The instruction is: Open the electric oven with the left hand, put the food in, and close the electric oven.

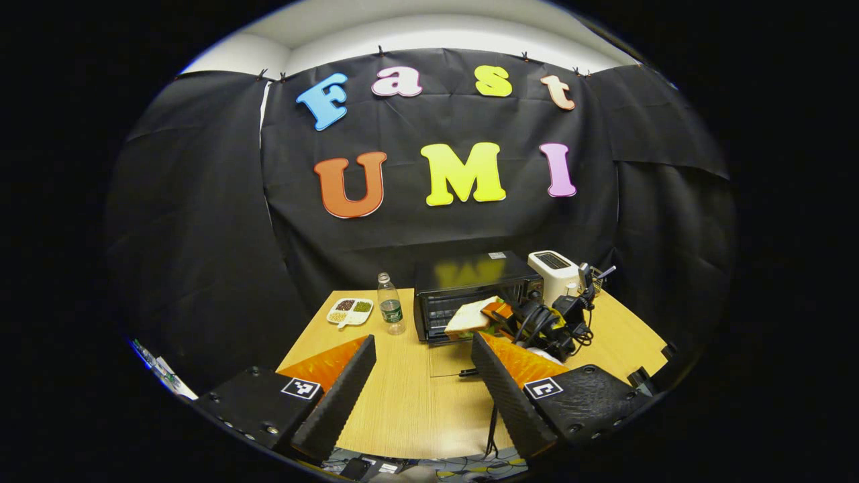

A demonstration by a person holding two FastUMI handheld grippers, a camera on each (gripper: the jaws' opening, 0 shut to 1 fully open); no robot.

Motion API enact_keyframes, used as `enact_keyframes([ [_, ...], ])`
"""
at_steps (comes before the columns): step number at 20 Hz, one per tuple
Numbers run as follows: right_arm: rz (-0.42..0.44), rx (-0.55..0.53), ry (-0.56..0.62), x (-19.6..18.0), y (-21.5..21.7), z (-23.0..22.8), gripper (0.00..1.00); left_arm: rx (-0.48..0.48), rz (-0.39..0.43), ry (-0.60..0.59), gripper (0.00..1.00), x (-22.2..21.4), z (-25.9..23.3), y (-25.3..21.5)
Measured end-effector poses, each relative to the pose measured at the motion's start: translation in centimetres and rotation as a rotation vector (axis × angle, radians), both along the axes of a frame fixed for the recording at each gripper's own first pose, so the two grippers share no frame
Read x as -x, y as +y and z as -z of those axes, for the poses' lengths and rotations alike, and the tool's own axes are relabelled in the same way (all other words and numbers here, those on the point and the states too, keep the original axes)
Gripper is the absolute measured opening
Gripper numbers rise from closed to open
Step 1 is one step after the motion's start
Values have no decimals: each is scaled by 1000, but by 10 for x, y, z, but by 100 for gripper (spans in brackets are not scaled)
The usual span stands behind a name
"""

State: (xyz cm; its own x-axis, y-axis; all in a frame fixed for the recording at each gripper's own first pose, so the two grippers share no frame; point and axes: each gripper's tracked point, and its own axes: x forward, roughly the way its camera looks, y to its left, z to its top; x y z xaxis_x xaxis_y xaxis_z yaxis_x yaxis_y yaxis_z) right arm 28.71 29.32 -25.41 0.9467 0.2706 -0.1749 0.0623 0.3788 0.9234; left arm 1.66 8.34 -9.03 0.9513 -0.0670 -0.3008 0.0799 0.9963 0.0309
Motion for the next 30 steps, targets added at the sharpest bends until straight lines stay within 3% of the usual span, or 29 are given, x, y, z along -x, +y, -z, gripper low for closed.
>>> enact_keyframes([
  [5,59,-11,52,-51,8,24,45,-12,-14,13,94,-5,8,19],
  [10,154,-41,57,-93,-11,37,45,-14,3,32,94,-12,13,20],
  [11,163,-24,56,-99,-14,40,41,-14,4,40,94,-12,16,20],
  [13,169,40,66,-109,-19,45,36,-4,4,54,94,-13,19,20],
  [14,164,88,72,-110,-20,47,46,2,3,53,95,-14,19,21],
  [16,168,212,75,-112,-27,46,54,8,-5,46,94,-16,18,23],
  [17,167,289,76,-109,-32,45,43,16,-9,51,94,-16,19,23],
  [18,163,359,73,-108,-35,44,52,26,-14,50,94,-16,20,22],
  [19,158,432,87,-105,-39,44,69,33,-17,48,94,-16,18,23],
  [21,142,539,67,-99,-44,37,82,40,-27,41,94,-17,17,25],
  [22,127,579,64,-94,-45,33,97,45,-29,35,94,-18,16,24],
  [23,117,625,44,-87,-48,27,86,49,-29,28,94,-18,15,24],
  [26,74,694,6,-63,-50,11,89,46,-30,5,94,-20,13,22],
  [27,62,709,-8,-52,-53,3,100,47,-29,-4,94,-21,12,21],
  [29,43,748,-45,-30,-60,-15,100,47,-30,-20,95,-20,12,19],
  [30,38,765,-59,-20,-64,-25,89,51,-30,-25,95,-21,12,18],
])
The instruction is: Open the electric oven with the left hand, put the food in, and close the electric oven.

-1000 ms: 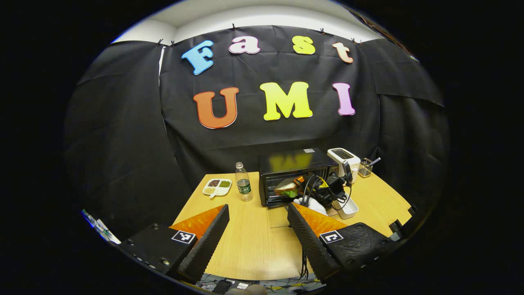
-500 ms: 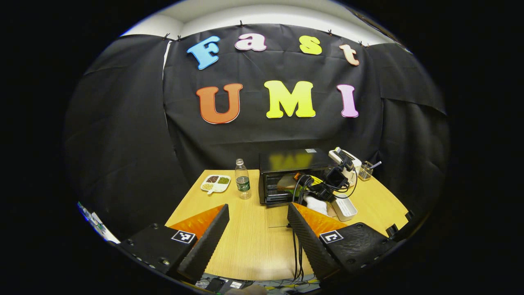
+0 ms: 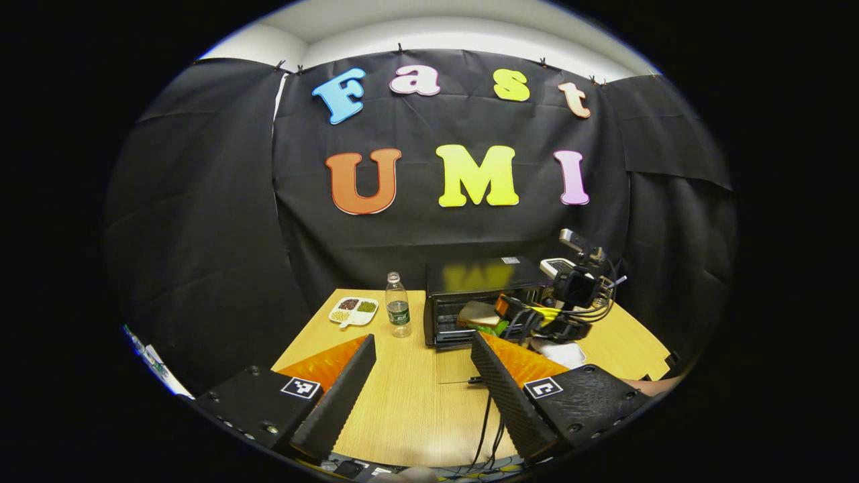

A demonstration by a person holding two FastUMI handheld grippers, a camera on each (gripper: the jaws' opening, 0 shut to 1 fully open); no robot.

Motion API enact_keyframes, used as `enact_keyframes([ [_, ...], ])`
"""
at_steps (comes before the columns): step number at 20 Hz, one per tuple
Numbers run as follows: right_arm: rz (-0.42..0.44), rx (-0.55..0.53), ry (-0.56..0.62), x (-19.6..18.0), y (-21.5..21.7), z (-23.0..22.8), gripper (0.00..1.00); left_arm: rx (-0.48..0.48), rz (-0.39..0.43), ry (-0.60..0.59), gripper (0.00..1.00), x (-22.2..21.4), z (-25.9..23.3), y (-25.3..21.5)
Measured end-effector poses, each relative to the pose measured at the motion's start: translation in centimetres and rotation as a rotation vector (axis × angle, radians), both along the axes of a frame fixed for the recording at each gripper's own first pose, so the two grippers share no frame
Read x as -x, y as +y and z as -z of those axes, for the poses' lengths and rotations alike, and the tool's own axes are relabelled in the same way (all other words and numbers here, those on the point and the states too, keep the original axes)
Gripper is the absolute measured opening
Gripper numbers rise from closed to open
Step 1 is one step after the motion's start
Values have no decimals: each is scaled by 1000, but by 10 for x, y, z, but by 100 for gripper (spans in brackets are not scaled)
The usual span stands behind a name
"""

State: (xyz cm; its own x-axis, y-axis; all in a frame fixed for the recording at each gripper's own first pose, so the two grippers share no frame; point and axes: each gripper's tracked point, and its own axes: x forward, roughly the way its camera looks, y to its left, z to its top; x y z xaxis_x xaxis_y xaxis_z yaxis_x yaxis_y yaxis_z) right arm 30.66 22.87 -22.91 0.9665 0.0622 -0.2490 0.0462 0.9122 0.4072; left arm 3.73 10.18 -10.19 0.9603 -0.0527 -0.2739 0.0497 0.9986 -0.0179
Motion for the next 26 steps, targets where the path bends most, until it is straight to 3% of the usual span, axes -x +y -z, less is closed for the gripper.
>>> enact_keyframes([
  [1,-16,29,-10,10,-5,-10,89,3,-6,-2,86,1,1,-1],
  [2,-28,66,-22,20,-13,-20,89,10,-10,-8,94,2,1,-1],
  [7,-64,197,-93,70,-59,-76,90,7,-45,-44,94,-2,3,-7],
  [8,-65,206,-106,81,-67,-86,100,9,-45,-44,86,-2,4,-10],
  [9,-70,211,-113,92,-75,-94,100,12,-46,-35,94,-2,7,-14],
  [13,-77,278,-140,130,-112,-120,100,2,-43,-27,94,-6,18,-31],
  [14,-75,297,-149,137,-122,-126,89,0,-40,-26,94,-8,21,-36],
  [15,-74,319,-155,144,-131,-129,100,0,-33,-22,86,-10,26,-43],
  [16,-72,331,-157,152,-140,-134,100,-4,-32,-12,94,-12,34,-49],
  [17,-72,337,-158,159,-148,-137,100,-8,-31,-5,94,-14,41,-55],
  [18,-69,337,-161,166,-157,-141,90,-7,-27,6,94,-17,50,-62],
  [19,-69,337,-162,171,-165,-144,100,-5,-23,19,86,-20,60,-69],
  [20,-69,345,-163,176,-172,-147,90,1,-23,39,94,-22,71,-77],
  [21,-80,358,-157,183,-178,-147,100,9,-28,59,94,-26,81,-83],
  [22,-88,367,-165,189,-183,-150,100,19,-31,87,94,-29,95,-89],
  [23,-87,380,-171,193,-192,-154,91,32,-34,110,95,-32,104,-97],
  [24,-85,391,-174,197,-200,-157,100,50,-31,126,94,-34,113,-104],
  [25,-81,401,-176,200,-206,-159,100,65,-31,143,95,-37,122,-111],
  [26,-76,404,-179,203,-212,-162,90,73,-30,164,95,-41,132,-117],
])
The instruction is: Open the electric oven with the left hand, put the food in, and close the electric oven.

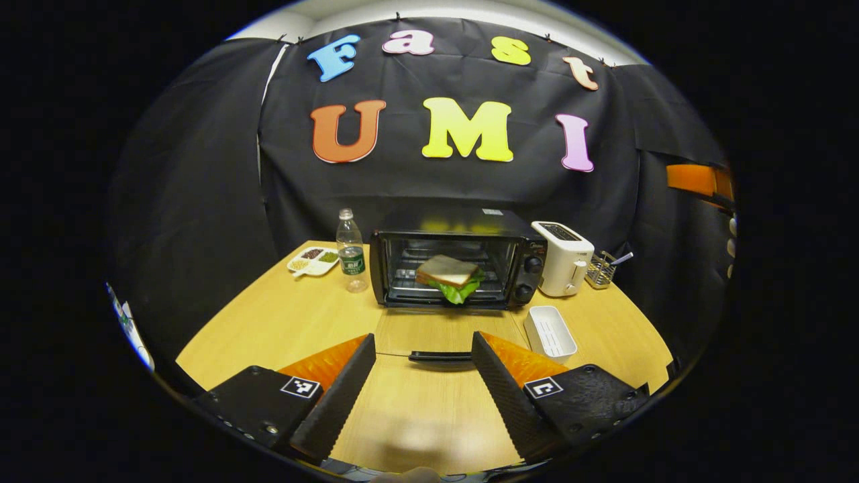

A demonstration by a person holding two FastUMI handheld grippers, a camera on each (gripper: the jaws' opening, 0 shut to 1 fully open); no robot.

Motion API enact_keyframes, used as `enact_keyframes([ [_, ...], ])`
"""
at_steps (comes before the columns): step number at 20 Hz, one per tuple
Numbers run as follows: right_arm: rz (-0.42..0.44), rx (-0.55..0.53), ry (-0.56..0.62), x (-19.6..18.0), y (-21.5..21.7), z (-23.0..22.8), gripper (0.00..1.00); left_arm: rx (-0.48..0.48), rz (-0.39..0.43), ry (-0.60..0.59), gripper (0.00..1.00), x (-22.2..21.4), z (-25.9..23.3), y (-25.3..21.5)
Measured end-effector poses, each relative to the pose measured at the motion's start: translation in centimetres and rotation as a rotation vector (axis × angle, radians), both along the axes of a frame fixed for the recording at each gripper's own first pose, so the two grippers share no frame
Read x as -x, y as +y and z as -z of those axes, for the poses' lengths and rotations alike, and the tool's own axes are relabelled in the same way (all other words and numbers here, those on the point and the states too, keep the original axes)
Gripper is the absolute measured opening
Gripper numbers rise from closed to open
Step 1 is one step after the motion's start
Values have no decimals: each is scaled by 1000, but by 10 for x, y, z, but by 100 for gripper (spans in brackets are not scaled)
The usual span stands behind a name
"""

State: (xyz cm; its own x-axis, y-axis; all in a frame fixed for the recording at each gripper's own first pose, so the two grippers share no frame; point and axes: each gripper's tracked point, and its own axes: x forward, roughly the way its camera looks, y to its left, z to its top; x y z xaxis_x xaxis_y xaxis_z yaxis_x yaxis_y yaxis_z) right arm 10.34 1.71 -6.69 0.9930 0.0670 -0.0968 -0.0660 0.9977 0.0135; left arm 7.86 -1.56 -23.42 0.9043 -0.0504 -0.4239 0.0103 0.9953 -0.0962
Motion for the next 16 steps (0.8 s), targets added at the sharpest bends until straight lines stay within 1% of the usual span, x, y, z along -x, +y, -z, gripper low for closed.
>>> enact_keyframes([
  [2,2,-1,3,4,-8,-1,90,9,6,25,95,-8,19,-12],
  [3,4,-1,6,5,-11,-1,100,10,16,37,95,-13,29,-19],
  [4,7,5,7,6,-16,0,100,8,22,54,94,-17,40,-23],
  [5,13,19,11,9,-22,1,90,12,27,78,95,-19,51,-29],
  [6,20,40,10,12,-28,3,100,19,37,90,95,-23,61,-35],
  [7,30,59,16,14,-33,6,100,15,43,108,95,-25,71,-42],
  [8,36,65,16,16,-38,8,90,4,54,128,95,-27,83,-46],
  [9,42,58,23,18,-41,11,100,-7,70,137,95,-29,92,-51],
  [13,88,55,66,21,-60,27,100,-25,102,211,95,-32,129,-67],
  [14,98,59,72,24,-64,29,91,-26,107,219,95,-35,134,-68],
  [15,107,64,78,23,-66,32,100,-27,108,232,95,-36,140,-69],
  [16,114,69,83,25,-69,33,100,-34,107,234,95,-39,147,-69],
])
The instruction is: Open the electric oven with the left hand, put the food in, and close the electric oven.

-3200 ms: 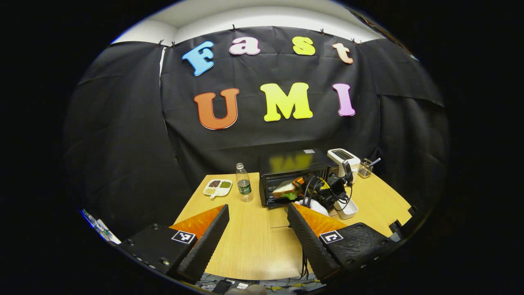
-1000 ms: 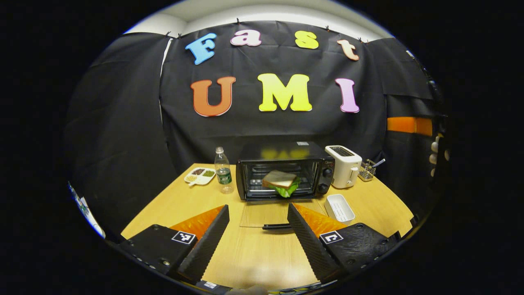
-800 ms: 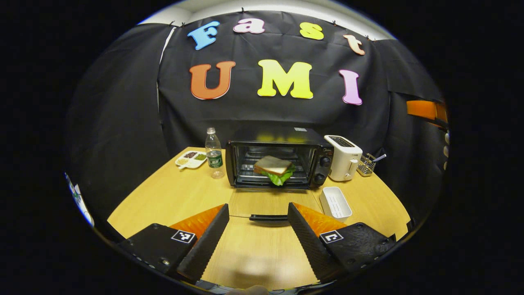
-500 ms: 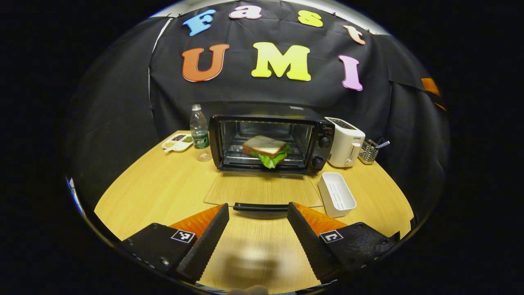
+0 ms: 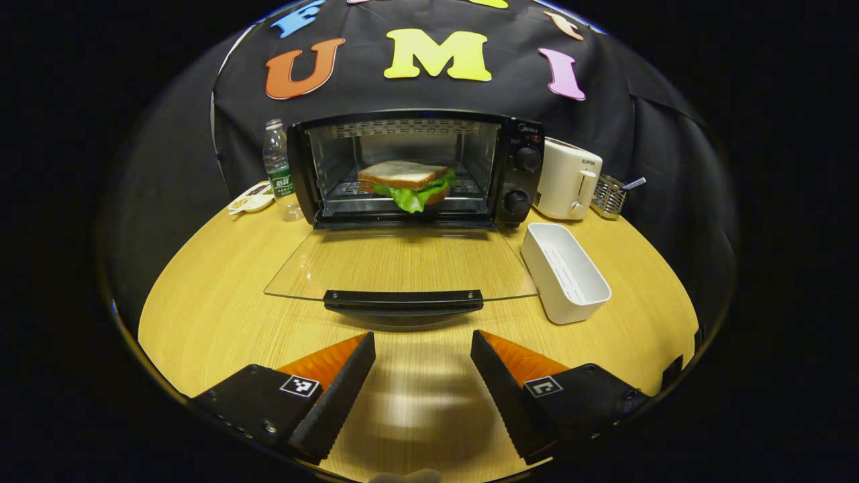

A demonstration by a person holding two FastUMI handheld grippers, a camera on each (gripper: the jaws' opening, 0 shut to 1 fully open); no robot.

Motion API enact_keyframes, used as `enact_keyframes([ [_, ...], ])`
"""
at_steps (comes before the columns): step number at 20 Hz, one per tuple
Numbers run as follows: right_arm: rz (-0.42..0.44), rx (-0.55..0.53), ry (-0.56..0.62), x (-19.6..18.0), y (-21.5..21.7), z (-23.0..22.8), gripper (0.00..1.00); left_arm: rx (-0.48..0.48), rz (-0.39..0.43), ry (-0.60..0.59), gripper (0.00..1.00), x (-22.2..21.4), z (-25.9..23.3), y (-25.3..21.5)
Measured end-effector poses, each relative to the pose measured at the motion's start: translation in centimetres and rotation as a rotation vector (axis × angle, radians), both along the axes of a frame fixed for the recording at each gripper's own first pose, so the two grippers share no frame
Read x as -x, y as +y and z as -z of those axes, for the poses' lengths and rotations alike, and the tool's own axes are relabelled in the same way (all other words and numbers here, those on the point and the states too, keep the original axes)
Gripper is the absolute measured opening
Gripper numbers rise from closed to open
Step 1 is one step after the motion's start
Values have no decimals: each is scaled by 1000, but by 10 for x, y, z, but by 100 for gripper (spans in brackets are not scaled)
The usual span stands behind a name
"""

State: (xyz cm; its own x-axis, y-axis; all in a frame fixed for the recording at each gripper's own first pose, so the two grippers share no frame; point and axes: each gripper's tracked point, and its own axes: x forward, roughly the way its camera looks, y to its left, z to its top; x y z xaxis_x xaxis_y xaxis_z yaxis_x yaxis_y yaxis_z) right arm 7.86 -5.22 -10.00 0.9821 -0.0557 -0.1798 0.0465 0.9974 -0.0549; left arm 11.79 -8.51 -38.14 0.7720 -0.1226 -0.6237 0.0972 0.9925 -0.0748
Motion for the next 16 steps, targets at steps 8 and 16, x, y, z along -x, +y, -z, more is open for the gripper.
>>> enact_keyframes([
  [8,22,17,30,-5,-8,6,100,1,-32,17,95,-23,23,5],
  [16,1,23,34,-13,3,6,100,19,-36,32,95,-26,20,4],
])
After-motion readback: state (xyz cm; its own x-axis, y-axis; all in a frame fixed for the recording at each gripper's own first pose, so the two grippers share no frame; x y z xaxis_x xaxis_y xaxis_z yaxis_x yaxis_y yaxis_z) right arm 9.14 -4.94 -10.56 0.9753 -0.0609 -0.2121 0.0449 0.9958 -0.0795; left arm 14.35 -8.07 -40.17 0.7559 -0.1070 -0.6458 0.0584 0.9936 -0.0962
